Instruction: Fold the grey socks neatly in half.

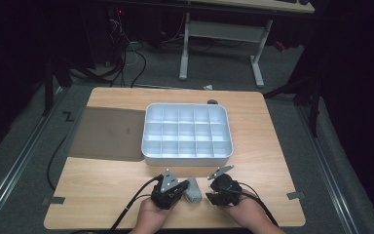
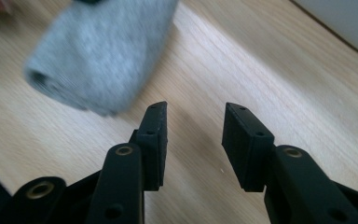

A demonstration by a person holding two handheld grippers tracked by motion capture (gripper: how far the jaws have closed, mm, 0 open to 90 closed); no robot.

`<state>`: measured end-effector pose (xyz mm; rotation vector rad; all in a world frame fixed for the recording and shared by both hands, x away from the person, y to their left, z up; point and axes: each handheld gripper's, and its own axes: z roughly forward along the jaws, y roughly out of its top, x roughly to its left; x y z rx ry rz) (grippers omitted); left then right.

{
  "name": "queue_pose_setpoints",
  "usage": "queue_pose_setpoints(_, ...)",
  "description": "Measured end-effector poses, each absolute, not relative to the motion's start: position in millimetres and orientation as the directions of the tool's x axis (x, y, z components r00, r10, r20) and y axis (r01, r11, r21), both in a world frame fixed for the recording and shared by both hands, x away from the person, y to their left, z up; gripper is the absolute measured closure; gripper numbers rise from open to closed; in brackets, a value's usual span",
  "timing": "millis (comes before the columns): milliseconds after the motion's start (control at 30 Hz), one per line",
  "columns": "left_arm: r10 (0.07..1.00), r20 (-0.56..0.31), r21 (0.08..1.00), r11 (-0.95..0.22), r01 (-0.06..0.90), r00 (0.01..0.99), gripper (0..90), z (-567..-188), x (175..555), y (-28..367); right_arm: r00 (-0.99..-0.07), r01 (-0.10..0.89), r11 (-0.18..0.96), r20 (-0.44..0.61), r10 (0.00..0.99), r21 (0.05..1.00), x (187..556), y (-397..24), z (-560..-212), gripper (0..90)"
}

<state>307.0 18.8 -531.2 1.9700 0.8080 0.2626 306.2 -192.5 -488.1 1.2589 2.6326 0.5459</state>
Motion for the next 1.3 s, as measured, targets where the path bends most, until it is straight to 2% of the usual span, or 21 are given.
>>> queue_pose_setpoints(300,0.631,-0.143,0.840,-0.330,0.430,0.763,90.0,-531.1,306.5,19.3,-0.646,0.719,0.587,0.047,0.762,0.374,320.7,-161.4,-464.8,48.8)
queue_pose_setpoints(467,0.627,-0.150,0.839,-0.328,0.434,0.764,90.0,-531.0,306.6,19.8,-0.653,0.730,0.600,0.077,0.753,0.328,323.6,-149.0,-472.9,42.3)
queue_pose_setpoints(567,0.626,-0.157,0.836,-0.327,0.440,0.764,90.0,-530.7,307.0,20.4,-0.627,0.762,0.573,0.123,0.769,0.303,327.9,-148.2,-479.1,38.0)
queue_pose_setpoints(667,0.625,-0.163,0.834,-0.326,0.445,0.764,90.0,-530.7,307.1,21.2,-0.606,0.786,0.551,0.176,0.775,0.280,331.8,-147.8,-484.6,37.4)
queue_pose_setpoints(767,0.625,-0.166,0.833,-0.325,0.447,0.763,90.0,-530.7,307.1,21.7,-0.584,0.808,0.526,0.242,0.775,0.264,334.1,-146.0,-490.6,40.8)
queue_pose_setpoints(867,0.627,-0.168,0.831,-0.325,0.452,0.760,90.0,-530.7,307.4,23.6,-0.584,0.809,0.527,0.250,0.773,0.259,335.1,-144.2,-493.6,43.8)
queue_pose_setpoints(933,0.630,-0.173,0.832,-0.318,0.455,0.757,89.7,-530.2,307.7,25.5,-0.581,0.812,0.526,0.270,0.768,0.254,335.7,-142.8,-493.1,53.4)
queue_pose_setpoints(1033,0.633,-0.189,0.839,-0.293,0.458,0.751,85.5,-527.2,308.4,29.9,-0.593,0.803,0.534,0.258,0.763,0.265,334.7,-143.5,-490.0,62.3)
queue_pose_setpoints(1200,0.644,-0.195,0.856,-0.256,0.449,0.740,75.7,-515.2,307.5,39.3,-0.626,0.775,0.567,0.209,0.752,0.280,334.7,-145.9,-487.2,65.8)
queue_pose_setpoints(1300,0.661,-0.156,0.877,-0.249,0.410,0.734,72.9,-502.3,304.2,50.8,-0.622,0.777,0.567,0.192,0.759,0.273,333.1,-146.7,-485.4,66.6)
